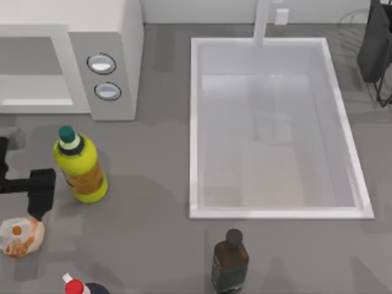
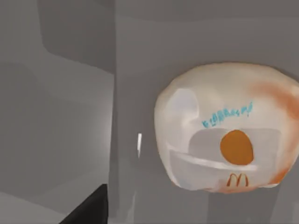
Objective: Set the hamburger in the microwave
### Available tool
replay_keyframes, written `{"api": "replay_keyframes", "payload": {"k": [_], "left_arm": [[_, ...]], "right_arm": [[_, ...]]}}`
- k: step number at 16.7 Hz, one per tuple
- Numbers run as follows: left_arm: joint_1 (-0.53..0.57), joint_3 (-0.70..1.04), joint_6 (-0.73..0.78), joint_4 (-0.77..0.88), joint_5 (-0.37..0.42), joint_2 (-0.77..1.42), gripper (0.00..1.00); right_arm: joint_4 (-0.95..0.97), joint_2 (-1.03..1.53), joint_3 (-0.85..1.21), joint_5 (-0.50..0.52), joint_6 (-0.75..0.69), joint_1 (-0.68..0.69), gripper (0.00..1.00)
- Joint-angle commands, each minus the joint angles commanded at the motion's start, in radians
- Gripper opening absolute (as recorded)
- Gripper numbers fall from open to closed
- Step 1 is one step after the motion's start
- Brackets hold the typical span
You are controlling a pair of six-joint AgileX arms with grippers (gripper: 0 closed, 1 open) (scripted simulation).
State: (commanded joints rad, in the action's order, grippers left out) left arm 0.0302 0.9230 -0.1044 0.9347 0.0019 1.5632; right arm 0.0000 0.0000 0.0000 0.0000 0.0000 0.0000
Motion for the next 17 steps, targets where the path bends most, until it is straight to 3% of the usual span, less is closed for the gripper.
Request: {"api": "replay_keyframes", "payload": {"k": [8,13,17], "left_arm": [[0.0,-0.148,0.003,-0.316,0.0,0.158,1.0],[0.0,-0.163,0.003,-0.34,0.0,0.173,1.0],[0.0,-0.163,0.003,-0.34,0.0,0.173,0.7]], "right_arm": [[0.0,0.0,0.0,0.0,0.0,0.0,1.0],[0.0,0.0,0.0,0.0,0.0,0.0,1.0],[0.0,0.0,0.0,0.0,0.0,0.0,1.0]]}}
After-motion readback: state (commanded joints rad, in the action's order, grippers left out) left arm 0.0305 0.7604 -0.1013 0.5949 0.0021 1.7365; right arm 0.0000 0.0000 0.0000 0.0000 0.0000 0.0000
